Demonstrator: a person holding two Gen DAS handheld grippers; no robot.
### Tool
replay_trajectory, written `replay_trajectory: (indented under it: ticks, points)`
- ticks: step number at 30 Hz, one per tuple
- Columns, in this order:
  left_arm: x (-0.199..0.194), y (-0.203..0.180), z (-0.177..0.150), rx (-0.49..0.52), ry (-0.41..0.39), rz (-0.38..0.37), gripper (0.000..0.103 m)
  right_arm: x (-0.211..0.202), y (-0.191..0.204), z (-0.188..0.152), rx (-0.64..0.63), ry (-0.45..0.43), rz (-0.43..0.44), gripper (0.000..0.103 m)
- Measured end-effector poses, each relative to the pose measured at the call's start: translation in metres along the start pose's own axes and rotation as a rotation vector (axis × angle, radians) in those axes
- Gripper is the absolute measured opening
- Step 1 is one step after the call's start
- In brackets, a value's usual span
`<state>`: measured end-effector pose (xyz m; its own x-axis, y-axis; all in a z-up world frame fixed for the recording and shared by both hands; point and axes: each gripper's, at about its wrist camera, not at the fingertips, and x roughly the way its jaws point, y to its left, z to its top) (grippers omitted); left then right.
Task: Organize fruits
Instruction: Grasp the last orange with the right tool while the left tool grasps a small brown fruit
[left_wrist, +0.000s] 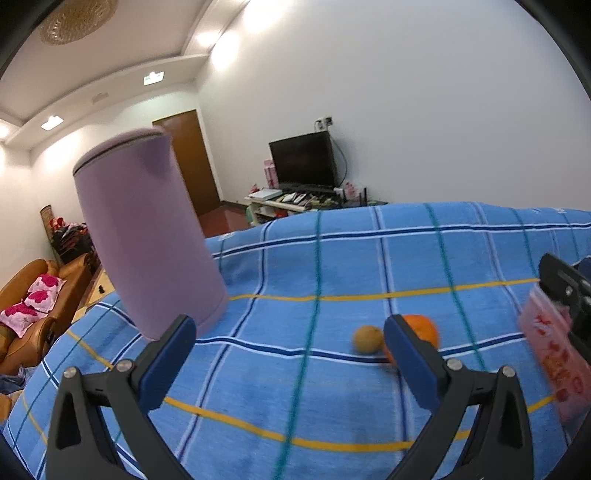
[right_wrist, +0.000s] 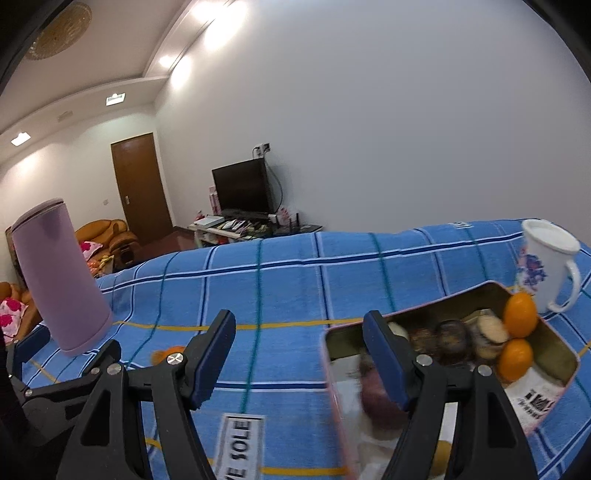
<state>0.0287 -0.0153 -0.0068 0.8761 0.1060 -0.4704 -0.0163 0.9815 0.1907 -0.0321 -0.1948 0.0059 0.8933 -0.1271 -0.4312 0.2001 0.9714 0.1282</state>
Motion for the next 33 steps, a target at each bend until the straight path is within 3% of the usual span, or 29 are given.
replay_trajectory:
  ticks: [6,11,16,21,28,33]
  points:
    - [0.033,0.035,0.0,-0.021,0.08,0.055,0.103,0.019,0.019,-0.001,-0.028,0.08,0.022,0.073]
    - [0.05,0.057,-0.003,-0.089,0.14,0.042,0.103,0.042,0.035,-0.004,-0.03,0.186,0.088,0.073]
    - [0.056,0.058,-0.004,-0.039,0.156,0.059,0.103,0.06,0.065,-0.01,-0.101,0.267,0.161,0.073]
    - [0.062,0.061,-0.005,-0.032,0.188,0.041,0.103,0.08,0.09,-0.018,-0.173,0.359,0.166,0.072]
    - [0.065,0.056,-0.007,-0.007,0.194,0.038,0.103,0.102,0.103,-0.026,-0.198,0.466,0.202,0.051]
    - [0.063,0.054,-0.006,0.002,0.186,0.01,0.103,0.103,0.101,-0.027,-0.196,0.472,0.209,0.05]
